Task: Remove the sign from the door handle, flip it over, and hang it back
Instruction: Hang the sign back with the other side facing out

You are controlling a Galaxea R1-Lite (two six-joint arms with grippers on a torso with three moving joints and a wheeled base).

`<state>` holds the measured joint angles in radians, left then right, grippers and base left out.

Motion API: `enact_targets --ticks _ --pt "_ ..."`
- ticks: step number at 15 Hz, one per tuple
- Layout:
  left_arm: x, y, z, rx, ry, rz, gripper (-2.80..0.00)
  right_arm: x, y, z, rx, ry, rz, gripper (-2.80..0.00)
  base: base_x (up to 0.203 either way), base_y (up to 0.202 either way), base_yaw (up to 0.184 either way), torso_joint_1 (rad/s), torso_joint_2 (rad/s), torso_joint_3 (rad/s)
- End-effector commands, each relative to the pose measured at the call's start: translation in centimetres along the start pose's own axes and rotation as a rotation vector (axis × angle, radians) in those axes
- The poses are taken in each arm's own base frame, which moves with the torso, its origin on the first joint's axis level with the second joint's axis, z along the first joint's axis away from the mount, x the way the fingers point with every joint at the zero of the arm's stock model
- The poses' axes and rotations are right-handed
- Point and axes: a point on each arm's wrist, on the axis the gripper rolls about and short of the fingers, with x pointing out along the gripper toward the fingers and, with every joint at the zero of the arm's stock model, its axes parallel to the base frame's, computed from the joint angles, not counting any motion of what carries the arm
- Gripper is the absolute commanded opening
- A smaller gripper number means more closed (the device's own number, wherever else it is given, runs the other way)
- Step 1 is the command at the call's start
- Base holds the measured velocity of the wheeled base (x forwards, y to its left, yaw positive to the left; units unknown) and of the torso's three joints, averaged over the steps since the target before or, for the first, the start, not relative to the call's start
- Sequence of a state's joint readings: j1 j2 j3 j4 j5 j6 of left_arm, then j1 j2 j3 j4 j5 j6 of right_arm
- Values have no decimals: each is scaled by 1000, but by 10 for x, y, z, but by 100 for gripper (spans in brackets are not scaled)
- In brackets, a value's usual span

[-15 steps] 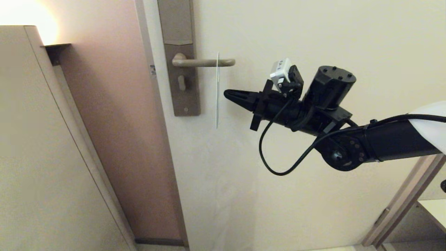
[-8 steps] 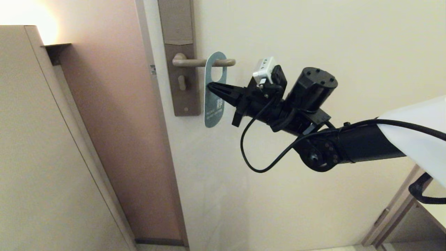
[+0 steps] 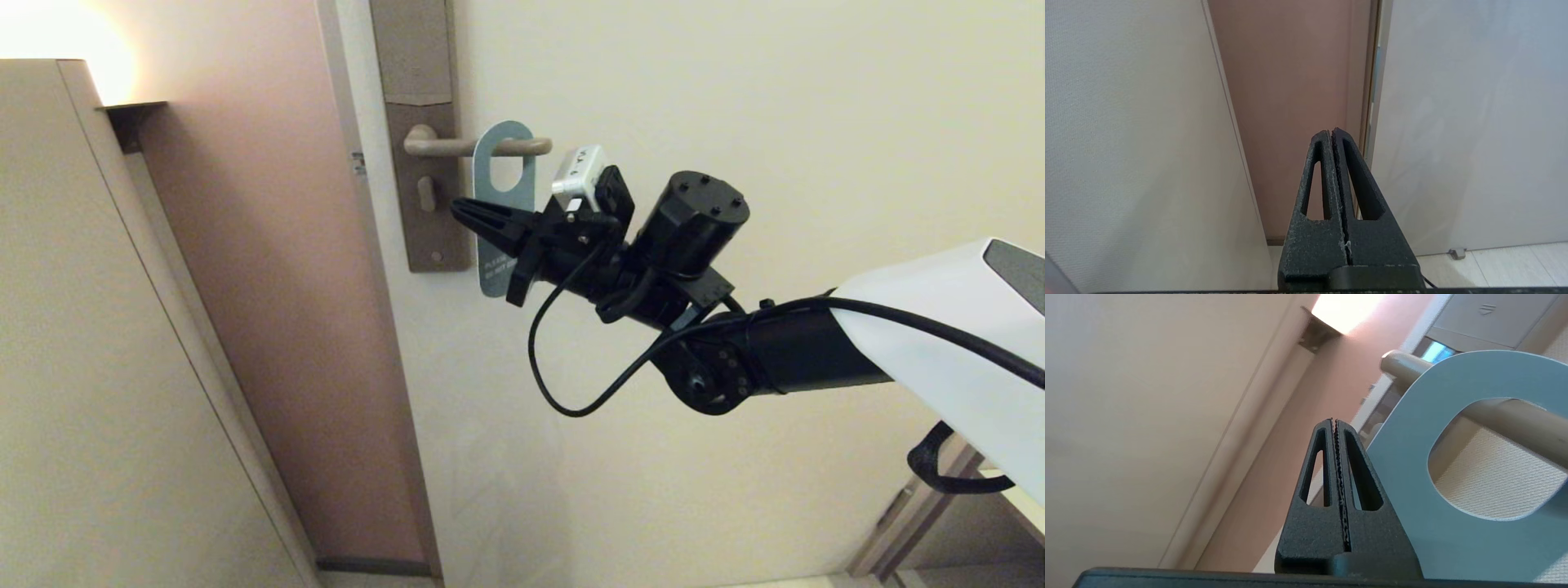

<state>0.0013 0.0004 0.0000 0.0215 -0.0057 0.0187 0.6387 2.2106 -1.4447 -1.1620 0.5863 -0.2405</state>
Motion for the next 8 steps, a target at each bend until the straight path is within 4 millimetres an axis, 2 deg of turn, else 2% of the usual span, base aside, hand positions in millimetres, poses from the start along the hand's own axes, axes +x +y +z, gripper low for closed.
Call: enact_targets --ticks 1,5,8 --pt "0 0 0 0 1 0 -280 0 1 -4 1 4 -11 -280 0 0 0 0 0 0" --pt "0 0 0 0 0 0 -280 -1 -1 10 -4 -14 -17 -280 0 0 0 0 0 0" --pt "0 0 0 0 0 0 -280 -7 -2 30 -8 -31 -15 -280 0 0 0 0 0 0"
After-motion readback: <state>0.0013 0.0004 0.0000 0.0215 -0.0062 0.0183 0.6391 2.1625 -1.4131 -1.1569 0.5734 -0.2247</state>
